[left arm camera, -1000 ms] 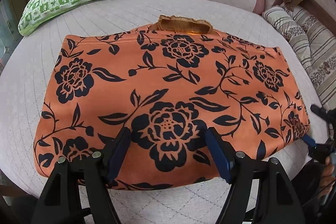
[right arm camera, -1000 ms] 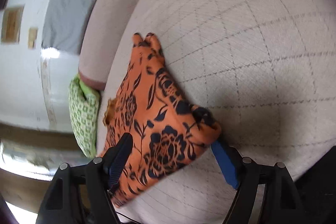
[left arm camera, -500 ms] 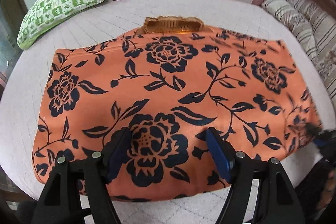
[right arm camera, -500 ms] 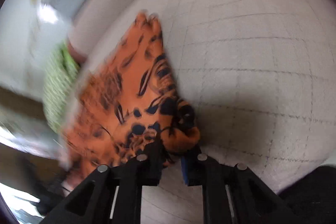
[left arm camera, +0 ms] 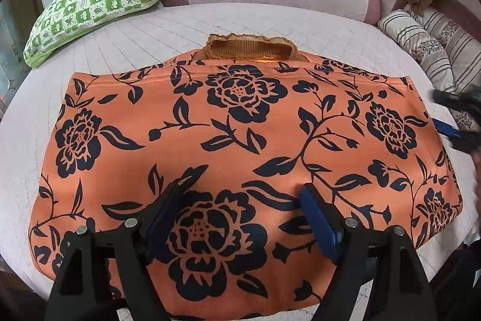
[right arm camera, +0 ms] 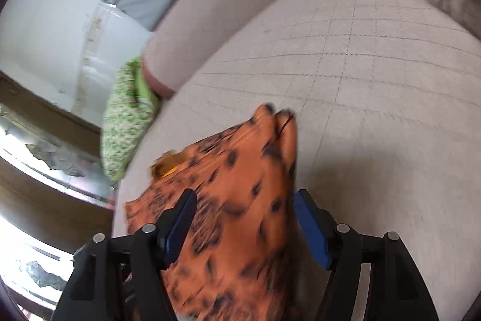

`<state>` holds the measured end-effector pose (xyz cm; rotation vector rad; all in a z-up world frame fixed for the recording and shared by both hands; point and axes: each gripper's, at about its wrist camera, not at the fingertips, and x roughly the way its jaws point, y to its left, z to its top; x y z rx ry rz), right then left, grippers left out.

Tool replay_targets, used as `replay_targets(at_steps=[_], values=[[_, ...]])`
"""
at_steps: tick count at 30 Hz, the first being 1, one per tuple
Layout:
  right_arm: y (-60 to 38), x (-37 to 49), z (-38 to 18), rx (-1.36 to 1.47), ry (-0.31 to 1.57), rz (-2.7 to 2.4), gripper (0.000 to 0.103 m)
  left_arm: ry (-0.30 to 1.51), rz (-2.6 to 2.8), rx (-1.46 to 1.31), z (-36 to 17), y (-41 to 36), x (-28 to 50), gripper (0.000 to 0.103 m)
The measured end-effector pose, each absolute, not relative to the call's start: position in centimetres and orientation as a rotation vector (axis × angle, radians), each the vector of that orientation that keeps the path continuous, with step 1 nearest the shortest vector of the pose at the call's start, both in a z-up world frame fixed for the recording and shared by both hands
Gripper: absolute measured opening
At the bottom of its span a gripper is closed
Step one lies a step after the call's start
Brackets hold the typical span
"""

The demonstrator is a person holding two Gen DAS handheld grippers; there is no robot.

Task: Fold small clothes

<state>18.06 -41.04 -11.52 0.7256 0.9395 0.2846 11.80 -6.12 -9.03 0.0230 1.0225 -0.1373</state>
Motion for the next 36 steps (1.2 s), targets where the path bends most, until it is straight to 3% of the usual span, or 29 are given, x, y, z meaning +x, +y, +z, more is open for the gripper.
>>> replay_targets(at_steps=[2, 3, 7, 12, 17, 23, 30, 36], values=[[-40.2, 20.7, -13.4, 0.738, 1.020, 0.333, 0.060, 1.015, -0.146, 0.022, -9.1, -6.0, 11.7, 0.081], [-39.8, 21.3, -13.9, 0.735, 1.040, 0.341, 0.026, 1.011, -0.151, 0.022, -9.1, -5.9, 11.6, 0.081], [-38.8, 20.9, -11.5, 0.630, 0.979, 0.277, 0.010, 0.993, -0.173, 0.009, -9.3, -5.7, 11.4, 0.082], [-40.5, 20.9, -14.7, 0.729, 1.018, 0.156, 0.012, 0.976, -0.198, 0.006, -9.3, -5.5, 11.2, 0.083], [-39.9, 18.3, -10.7, 0.604, 0.932, 0.035, 0.015, 0.948, -0.188, -0.143, -7.8, -1.5, 9.8, 0.083], [-32.2, 14.5, -6.5, 0.453, 0.863, 0.244, 0.019, 0.869, -0.054, -0.267, -4.3, 7.3, 6.0, 0.083], [-28.8, 11.9, -11.9, 0.440, 1.051, 0.269, 0.021, 0.935, 0.000, -0.565, -6.9, 17.5, 2.5, 0.082], [-29.6, 11.0, -13.0, 0.503, 1.074, 0.241, 0.021, 0.934, -0.081, -0.618, -7.3, 17.4, 2.5, 0.081]])
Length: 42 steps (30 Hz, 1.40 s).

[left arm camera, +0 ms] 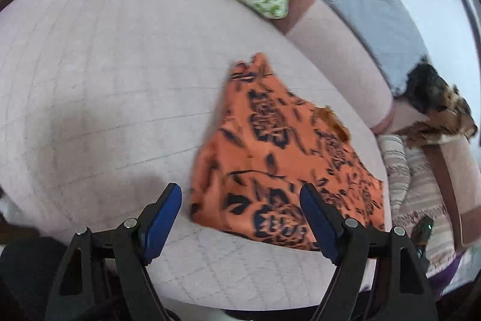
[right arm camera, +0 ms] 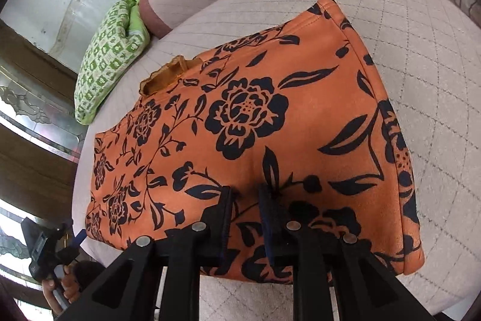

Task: Fold small clothes

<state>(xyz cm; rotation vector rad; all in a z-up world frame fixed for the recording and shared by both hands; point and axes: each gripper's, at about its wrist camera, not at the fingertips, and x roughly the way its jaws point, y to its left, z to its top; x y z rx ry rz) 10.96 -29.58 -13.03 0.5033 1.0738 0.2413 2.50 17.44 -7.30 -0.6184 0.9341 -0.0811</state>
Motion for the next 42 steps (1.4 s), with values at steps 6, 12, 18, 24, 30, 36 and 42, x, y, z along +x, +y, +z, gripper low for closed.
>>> replay_targets(at_steps=[6, 12, 18, 24, 30, 36, 42], values=[[-29.9, 11.2, -13.3, 0.544, 1.064, 0.256, 0.021, 1.092, -0.011, -0.588, -10.9, 17.5, 3.7, 0.014], [-30.7, 11.3, -13.9, 0.640, 1.049, 0.295, 0.021, 0.997, 0.018, -0.302, -7.0, 13.7, 3.0, 0.012], [-31.8, 11.3, -14.4, 0.729, 1.045, 0.333, 0.021, 1.075, 0.034, -0.389, -7.2, 14.9, 4.5, 0.049], [-31.7, 11.4, -14.3, 0.733, 1.047, 0.335, 0.021, 0.981, -0.040, -0.373, -4.9, 16.5, 11.8, 0.063], [-32.0, 11.4, -14.6, 0.751, 1.049, 0.354, 0.021, 1.121, -0.094, -0.459, -9.3, 17.0, 20.8, 0.062], [-32.1, 11.5, -14.7, 0.757, 1.052, 0.359, 0.021, 1.075, -0.086, -0.409, -9.1, 16.2, 23.6, 0.010], [-31.9, 11.8, -14.7, 0.753, 1.053, 0.358, 0.021, 1.064, -0.012, -0.366, -10.7, 15.9, 23.8, 0.017]])
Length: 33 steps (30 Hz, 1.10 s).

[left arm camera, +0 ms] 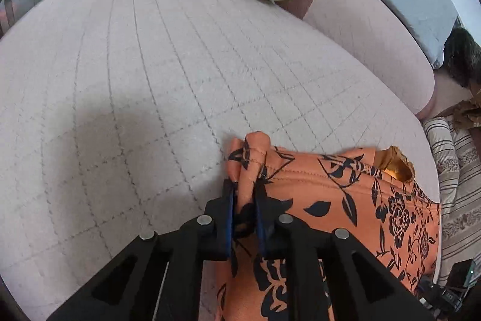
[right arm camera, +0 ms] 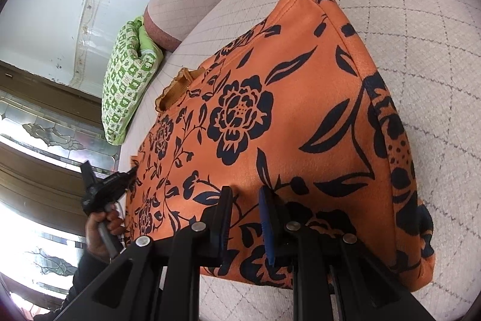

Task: Fold small clothes

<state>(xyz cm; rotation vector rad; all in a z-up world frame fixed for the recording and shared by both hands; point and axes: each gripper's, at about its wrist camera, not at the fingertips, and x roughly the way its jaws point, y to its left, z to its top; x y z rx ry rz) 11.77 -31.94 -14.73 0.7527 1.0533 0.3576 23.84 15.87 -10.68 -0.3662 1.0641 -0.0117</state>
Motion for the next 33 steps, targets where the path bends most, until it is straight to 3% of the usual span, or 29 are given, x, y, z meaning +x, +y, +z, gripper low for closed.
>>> replay_targets(at_steps=[1, 7, 13, 16, 20, 22, 24, 26, 29, 30, 31, 33], values=[[-31.9, 11.7, -14.7, 0.753, 1.051, 0.359, 0.021, 1.056, 0.000, -0.339, -10.2, 15.7, 23.5, 0.021], [-31.8, 11.5, -14.5, 0.744, 1.041, 0.352, 0.021, 0.962, -0.006, -0.194, -6.3, 13.4, 20.9, 0.022], [-31.8, 10.4, -11.4, 0.696, 0.909, 0.371, 0.023, 0.859, -0.109, -0.091, -3.9, 9.1, 15.1, 0.056], [-32.5, 10.6, -9.4, 0.718, 0.835, 0.371, 0.023, 0.901, -0.110, -0.034, -5.0, 7.6, 13.8, 0.056], [-33.1, 14.0, -9.7, 0.714, 0.904, 0.358, 0.027, 1.036, -0.059, -0.046, -8.8, 7.3, 13.9, 0.056], [-33.9, 16.9, -10.3, 0.711, 0.935, 0.325, 0.027, 1.019, -0.056, -0.042, -8.8, 7.1, 13.4, 0.057], [-34.7, 19.4, -11.5, 0.689, 0.982, 0.276, 0.038, 1.026, -0.060, -0.048, -8.6, 7.2, 13.5, 0.057], [-35.7, 21.6, -13.5, 0.741, 1.044, 0.278, 0.038, 1.030, -0.065, -0.072, -8.8, 7.6, 13.4, 0.057], [-36.2, 22.2, -12.1, 0.782, 1.036, 0.249, 0.040, 1.016, -0.074, -0.067, -8.8, 7.5, 13.1, 0.058], [-35.7, 22.1, -10.6, 0.761, 0.995, 0.269, 0.045, 1.014, -0.076, -0.062, -9.1, 7.5, 13.3, 0.059], [-35.3, 22.1, -9.7, 0.742, 0.967, 0.295, 0.065, 1.009, -0.075, -0.055, -9.2, 7.3, 13.3, 0.060], [-35.0, 22.8, -9.5, 0.650, 0.954, 0.245, 0.076, 1.006, -0.081, -0.047, -9.0, 7.3, 13.1, 0.061]])
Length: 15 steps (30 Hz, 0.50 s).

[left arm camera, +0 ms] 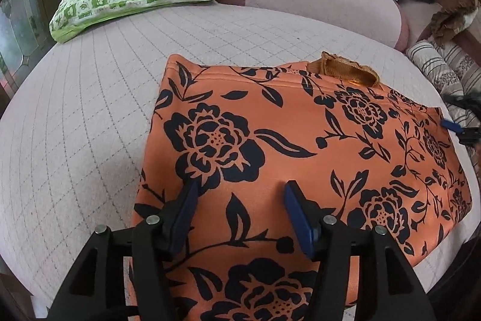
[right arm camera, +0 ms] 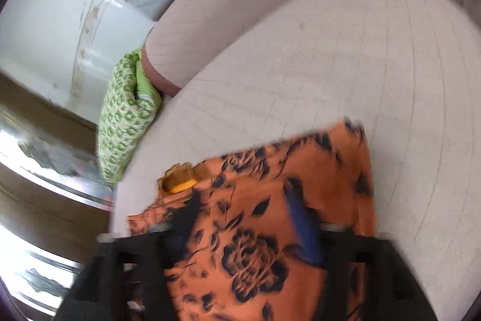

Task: Fold small clothes

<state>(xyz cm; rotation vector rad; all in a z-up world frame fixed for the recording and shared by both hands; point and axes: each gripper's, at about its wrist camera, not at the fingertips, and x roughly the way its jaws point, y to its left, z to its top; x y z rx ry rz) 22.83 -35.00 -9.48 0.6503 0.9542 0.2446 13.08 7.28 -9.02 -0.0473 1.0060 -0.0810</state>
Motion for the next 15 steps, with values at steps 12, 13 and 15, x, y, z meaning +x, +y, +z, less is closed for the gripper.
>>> replay_targets(at_steps=[12, 13, 15], values=[[-37.6, 22.9, -12.7, 0.775, 0.974, 0.149, 0.081, 0.999, -0.098, -0.049, -9.0, 7.3, 12.5, 0.064], [-37.8, 22.2, -12.2, 0.801, 0.961, 0.136, 0.080, 1.001, -0.102, -0.053, -9.0, 7.5, 12.5, 0.064], [-37.3, 20.2, -10.3, 0.789, 0.930, 0.134, 0.080, 1.005, -0.092, -0.069, -8.7, 7.7, 12.3, 0.064]])
